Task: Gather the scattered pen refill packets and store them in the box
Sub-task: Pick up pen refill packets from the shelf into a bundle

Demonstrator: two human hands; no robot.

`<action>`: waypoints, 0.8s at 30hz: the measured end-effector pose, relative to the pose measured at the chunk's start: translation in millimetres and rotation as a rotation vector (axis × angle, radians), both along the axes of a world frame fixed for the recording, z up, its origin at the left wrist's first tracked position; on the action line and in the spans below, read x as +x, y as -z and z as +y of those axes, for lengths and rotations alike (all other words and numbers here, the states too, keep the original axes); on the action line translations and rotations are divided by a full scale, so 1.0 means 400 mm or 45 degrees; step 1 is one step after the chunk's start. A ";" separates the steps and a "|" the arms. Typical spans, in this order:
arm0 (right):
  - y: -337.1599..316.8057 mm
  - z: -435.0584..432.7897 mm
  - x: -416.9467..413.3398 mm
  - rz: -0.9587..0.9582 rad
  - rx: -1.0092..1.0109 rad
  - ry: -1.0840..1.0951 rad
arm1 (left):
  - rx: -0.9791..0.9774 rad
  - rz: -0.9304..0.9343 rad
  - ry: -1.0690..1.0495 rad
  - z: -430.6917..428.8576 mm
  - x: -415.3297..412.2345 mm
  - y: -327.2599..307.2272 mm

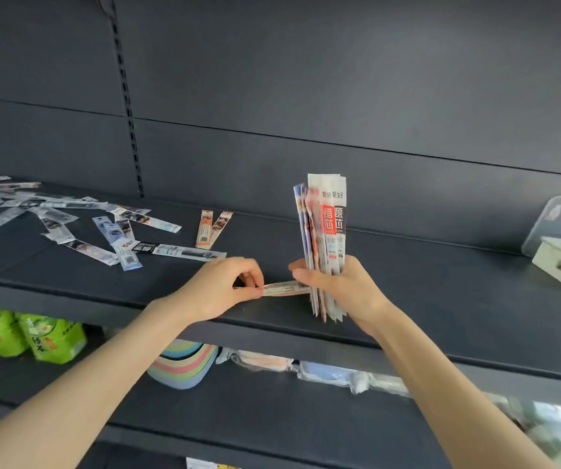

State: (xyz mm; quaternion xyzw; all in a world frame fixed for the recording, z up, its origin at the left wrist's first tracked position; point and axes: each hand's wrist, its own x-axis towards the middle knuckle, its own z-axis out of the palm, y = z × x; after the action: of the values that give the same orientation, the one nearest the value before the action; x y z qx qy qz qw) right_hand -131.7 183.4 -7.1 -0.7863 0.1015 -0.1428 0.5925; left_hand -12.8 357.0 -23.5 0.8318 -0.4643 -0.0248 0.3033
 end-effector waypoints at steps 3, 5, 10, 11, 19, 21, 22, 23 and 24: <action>-0.020 0.020 0.009 0.109 -0.097 -0.095 | -0.075 0.103 -0.033 0.024 -0.012 -0.032; -0.035 0.037 0.021 0.164 -0.195 -0.133 | -0.153 0.111 -0.059 0.045 -0.018 -0.063; -0.056 0.106 0.072 0.203 -0.271 -0.180 | -0.362 0.076 -0.118 0.110 0.003 -0.139; -0.054 0.118 0.089 0.191 -0.259 -0.165 | -0.406 0.077 -0.159 0.120 0.016 -0.144; -0.046 0.206 0.256 -0.006 0.018 -0.186 | -0.975 0.573 -0.242 0.139 0.141 -0.135; -0.048 0.221 0.307 -0.048 0.076 -0.207 | -0.960 0.558 -0.181 0.143 0.198 -0.142; -0.050 0.226 0.332 -0.056 0.100 -0.201 | -0.961 0.567 -0.137 0.145 0.228 -0.146; -0.052 0.230 0.355 -0.057 0.107 -0.185 | -0.955 0.581 -0.085 0.148 0.257 -0.149; -0.054 0.232 0.377 -0.054 0.094 -0.162 | -0.935 0.592 -0.028 0.150 0.288 -0.150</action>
State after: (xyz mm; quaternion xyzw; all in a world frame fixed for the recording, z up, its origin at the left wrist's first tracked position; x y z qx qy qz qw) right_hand 19.3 276.2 14.5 -0.7656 0.0438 -0.1177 0.6309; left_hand 102.2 417.0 36.4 0.6458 -0.3526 -0.0415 0.6760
